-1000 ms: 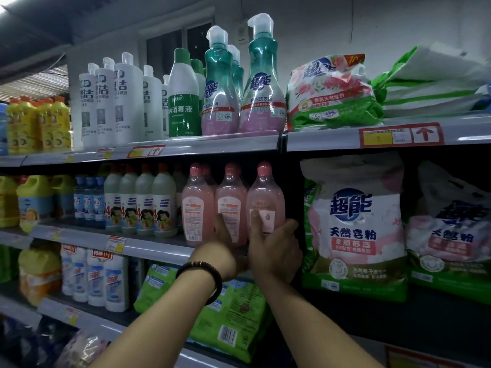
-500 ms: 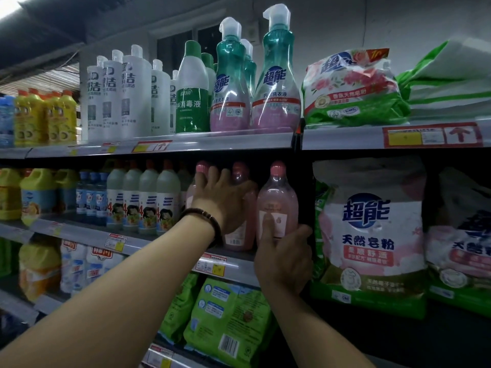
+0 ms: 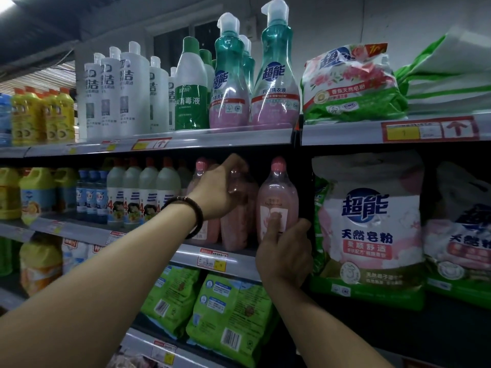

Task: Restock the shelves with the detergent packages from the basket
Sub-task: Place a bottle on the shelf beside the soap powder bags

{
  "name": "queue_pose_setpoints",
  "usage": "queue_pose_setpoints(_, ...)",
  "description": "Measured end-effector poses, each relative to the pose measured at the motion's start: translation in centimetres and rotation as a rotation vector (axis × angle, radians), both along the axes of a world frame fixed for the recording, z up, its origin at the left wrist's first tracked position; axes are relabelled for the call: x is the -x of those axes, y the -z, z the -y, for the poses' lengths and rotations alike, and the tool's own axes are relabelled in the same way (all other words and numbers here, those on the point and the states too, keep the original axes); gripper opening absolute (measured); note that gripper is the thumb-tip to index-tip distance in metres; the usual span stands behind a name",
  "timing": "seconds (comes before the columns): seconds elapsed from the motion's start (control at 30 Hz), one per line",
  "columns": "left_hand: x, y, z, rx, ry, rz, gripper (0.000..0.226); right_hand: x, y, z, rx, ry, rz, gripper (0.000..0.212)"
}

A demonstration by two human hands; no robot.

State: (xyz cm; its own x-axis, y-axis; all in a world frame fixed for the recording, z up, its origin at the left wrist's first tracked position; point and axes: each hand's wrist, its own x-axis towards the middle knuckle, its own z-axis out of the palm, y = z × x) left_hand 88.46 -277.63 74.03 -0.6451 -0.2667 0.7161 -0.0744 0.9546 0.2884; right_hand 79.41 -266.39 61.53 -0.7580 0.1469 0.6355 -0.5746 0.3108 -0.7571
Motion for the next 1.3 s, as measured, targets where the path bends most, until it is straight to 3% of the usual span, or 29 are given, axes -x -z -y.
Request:
queue_pose_setpoints(0.17, -0.8, -2.1, 0.7, -0.008, 0.076, 0.269, 0.088, 0.0, 0.0, 0.1, 0.000, -0.003, -0.010, 0.050)
queue_pose_setpoints(0.37, -0.8, -3.5, -1.6, 0.354, -0.352, 0.535, 0.070, 0.3, 0.1, 0.1, -0.010, -0.006, -0.021, 0.049)
queue_pose_setpoints(0.43, -0.8, -3.7, -2.1, 0.407, -0.394, 0.530, 0.064, 0.3, 0.1, -0.1, -0.004, -0.011, -0.021, 0.048)
queue_pose_setpoints(0.57, -0.5, -2.8, -1.8, 0.469, -0.452, 0.521, 0.080, 0.1, 0.2, -0.1, -0.014, -0.002, -0.048, 0.045)
queue_pose_setpoints(0.67, -0.3, -2.2, -1.4, 0.453, -0.419, 0.481, 0.061, 0.1, 0.3, 0.0, -0.015, 0.010, -0.061, 0.045)
queue_pose_setpoints(0.83, -0.1, -1.0, -0.5, 0.417, -0.320, 0.362, 0.060, 0.3, 0.2, 0.0, -0.024, 0.009, -0.047, 0.044)
queue_pose_setpoints(1.17, -1.1, 1.6, 0.1, 0.341, -0.252, 0.188, 0.084, 0.1, 0.2, 0.0, -0.020, -0.012, -0.047, 0.045)
queue_pose_setpoints(1.3, -2.1, 4.1, 0.1, 0.355, -0.396, 0.026, 0.082, 0.0, 0.1, -0.1, -0.014, -0.021, -0.041, 0.046)
